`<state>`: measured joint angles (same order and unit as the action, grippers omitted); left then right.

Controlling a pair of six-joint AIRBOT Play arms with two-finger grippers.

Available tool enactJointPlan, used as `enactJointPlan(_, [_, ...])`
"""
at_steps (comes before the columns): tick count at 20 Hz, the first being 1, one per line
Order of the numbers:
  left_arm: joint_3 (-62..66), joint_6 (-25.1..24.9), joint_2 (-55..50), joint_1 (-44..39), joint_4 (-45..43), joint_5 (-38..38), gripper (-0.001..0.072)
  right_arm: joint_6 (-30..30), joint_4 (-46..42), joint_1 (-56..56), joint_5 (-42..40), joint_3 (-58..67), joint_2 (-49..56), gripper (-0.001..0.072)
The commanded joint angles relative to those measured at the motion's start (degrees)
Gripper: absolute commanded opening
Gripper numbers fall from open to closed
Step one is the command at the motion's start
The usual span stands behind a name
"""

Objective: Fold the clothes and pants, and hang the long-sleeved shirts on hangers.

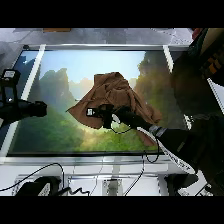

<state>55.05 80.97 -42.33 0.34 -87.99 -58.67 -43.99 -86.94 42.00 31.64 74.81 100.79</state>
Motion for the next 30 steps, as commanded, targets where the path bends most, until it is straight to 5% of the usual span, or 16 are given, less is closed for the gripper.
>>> enactJointPlan(1, [0.0, 0.0, 0.0, 0.1, 0.0, 0.0, 0.0502, -0.2, -0.2, -0.1, -2.8, 0.1, -0.1, 0.0028])
enactJointPlan(8, [0.0, 0.0, -0.7, 0.0, 1.0, 2.1, 0.0501, -12.4, -0.5, -3.4, -9.7, 0.1, -11.2, 0.0026])
enactJointPlan(11, [-0.4, -0.1, -3.6, 0.0, 6.2, 2.1, 0.0500, -30.7, -0.3, -10.9, -8.1, 0.1, -19.1, 0.0026])
enactJointPlan(14, [-4.9, -1.2, -7.4, 0.0, 19.1, 2.1, 0.0500, -46.4, -0.2, -20.8, 2.3, 0.1, -25.5, 0.0026])
enactJointPlan(19, [-20.8, -8.0, -12.4, -0.4, 46.4, 4.4, 0.0504, -47.9, 0.2, -33.3, 16.0, 0.0, -30.7, 0.0025])
enactJointPlan(20, [-23.8, -8.2, -13.0, -1.3, 50.6, 5.4, 0.0544, -47.9, 0.2, -34.8, 16.8, 0.0, -31.0, 0.0026])
enactJointPlan(21, [-26.6, -8.2, -13.7, -2.9, 54.0, 6.4, 0.0671, -47.9, 0.2, -35.9, 17.4, 0.0, -31.0, 0.0026])
enactJointPlan(30, [-30.7, -5.1, -19.8, -13.9, 55.9, 19.3, 0.0703, -47.9, 1.6, -37.1, 17.3, 0.0, -31.0, 0.0027])
